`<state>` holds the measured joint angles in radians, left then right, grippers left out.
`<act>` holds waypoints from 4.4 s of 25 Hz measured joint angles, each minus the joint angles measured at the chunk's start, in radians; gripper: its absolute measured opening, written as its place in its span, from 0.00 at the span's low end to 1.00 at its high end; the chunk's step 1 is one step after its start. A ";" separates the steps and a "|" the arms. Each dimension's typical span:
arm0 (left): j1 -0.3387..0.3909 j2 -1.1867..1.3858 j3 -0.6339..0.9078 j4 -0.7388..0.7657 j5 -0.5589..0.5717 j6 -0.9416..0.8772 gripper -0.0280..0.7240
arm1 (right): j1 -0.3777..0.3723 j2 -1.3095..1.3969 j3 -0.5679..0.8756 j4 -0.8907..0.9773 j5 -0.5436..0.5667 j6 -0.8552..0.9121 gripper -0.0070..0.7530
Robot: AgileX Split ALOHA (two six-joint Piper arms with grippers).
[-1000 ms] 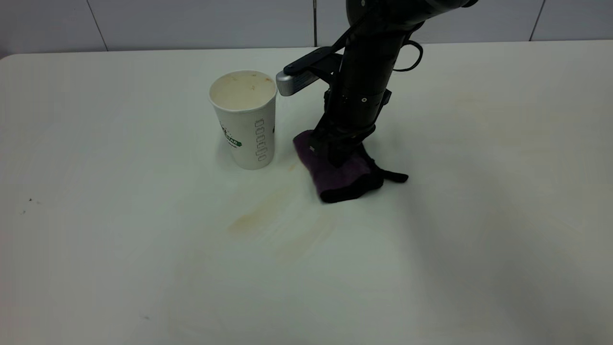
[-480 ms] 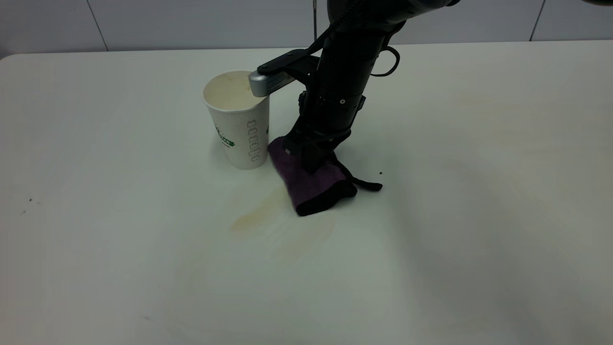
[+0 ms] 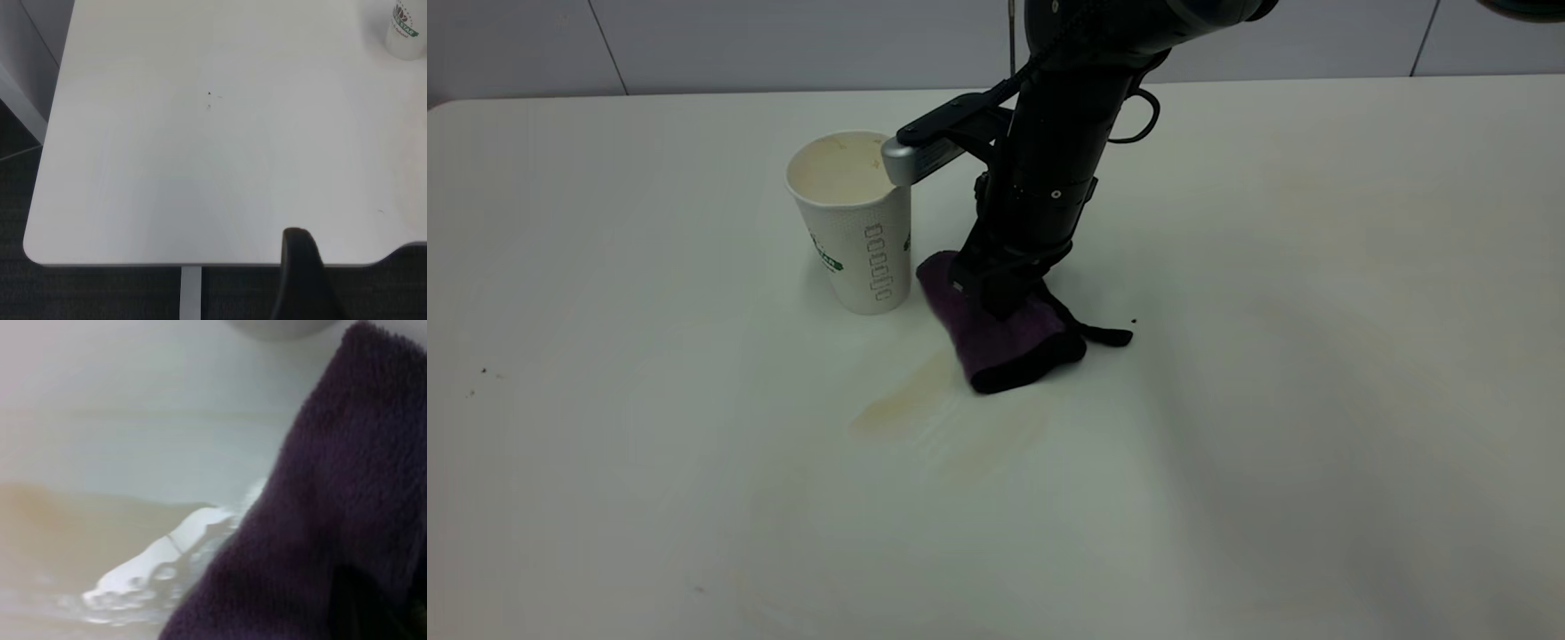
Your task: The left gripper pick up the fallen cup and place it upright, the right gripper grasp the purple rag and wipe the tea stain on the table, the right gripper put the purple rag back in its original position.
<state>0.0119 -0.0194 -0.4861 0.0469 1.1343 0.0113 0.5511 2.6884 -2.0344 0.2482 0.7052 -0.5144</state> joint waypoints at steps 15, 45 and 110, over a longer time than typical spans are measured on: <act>0.000 0.000 0.000 0.000 0.000 0.000 0.69 | 0.054 0.000 0.000 0.146 0.147 -0.011 0.09; 0.000 0.000 0.000 0.000 0.000 0.000 0.69 | -0.127 0.000 -0.001 -0.348 0.188 0.335 0.10; 0.000 0.000 0.000 0.000 0.000 0.000 0.69 | -0.435 -1.643 1.436 -0.180 0.352 0.393 0.68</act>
<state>0.0119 -0.0194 -0.4861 0.0469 1.1343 0.0113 0.1163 1.0453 -0.5987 0.0679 1.0572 -0.1216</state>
